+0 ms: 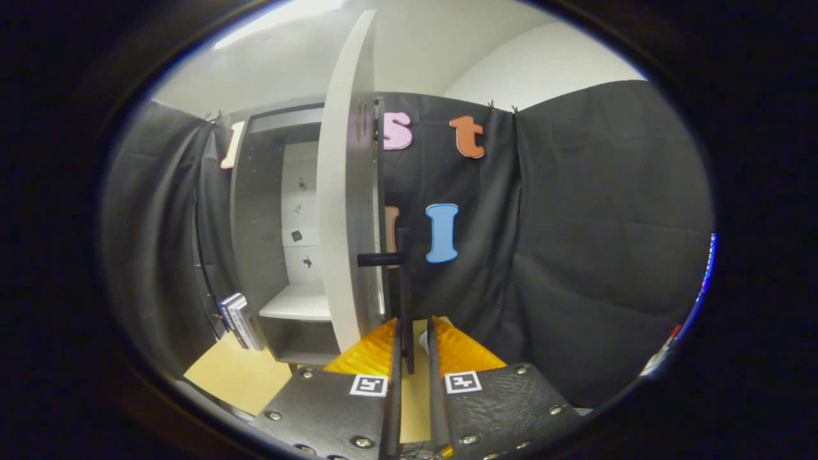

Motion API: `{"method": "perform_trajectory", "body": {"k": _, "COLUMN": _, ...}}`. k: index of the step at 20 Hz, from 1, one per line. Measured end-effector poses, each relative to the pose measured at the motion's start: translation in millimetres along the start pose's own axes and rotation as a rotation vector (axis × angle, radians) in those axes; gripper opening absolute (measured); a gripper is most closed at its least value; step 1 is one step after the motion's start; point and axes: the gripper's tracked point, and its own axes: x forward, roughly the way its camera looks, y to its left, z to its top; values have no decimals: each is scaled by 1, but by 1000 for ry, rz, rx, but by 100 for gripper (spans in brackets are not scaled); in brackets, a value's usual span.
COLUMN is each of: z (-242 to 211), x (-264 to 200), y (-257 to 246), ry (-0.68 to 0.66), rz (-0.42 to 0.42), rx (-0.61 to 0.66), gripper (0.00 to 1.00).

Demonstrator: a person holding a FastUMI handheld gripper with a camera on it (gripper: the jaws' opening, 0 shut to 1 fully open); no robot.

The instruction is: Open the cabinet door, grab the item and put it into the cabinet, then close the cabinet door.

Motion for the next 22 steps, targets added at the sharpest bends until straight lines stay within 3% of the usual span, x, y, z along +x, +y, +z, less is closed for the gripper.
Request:
{"method": "perform_trajectory", "body": {"k": 4, "z": 3, "x": -3, "y": -25, "ry": -13, "rz": -66, "rx": 6, "gripper": 15}}
{"method": "perform_trajectory", "body": {"k": 13, "z": 15, "x": -30, "y": -13, "ry": -40, "rz": -119, "rx": 57, "gripper": 13}}
{"method": "perform_trajectory", "body": {"k": 18, "z": 19, "x": -51, "y": 54, "ry": -90, "rz": -24, "rx": 86, "gripper": 15}}
{"method": "perform_trajectory", "body": {"k": 20, "z": 9, "x": -51, "y": 81, "ry": -78, "rz": 5, "rx": 57, "gripper": 24}}
{"method": "perform_trajectory", "body": {"k": 22, "z": -4, "x": -44, "y": 107, "ry": -65, "rz": 24, "rx": 18, "gripper": 27}}
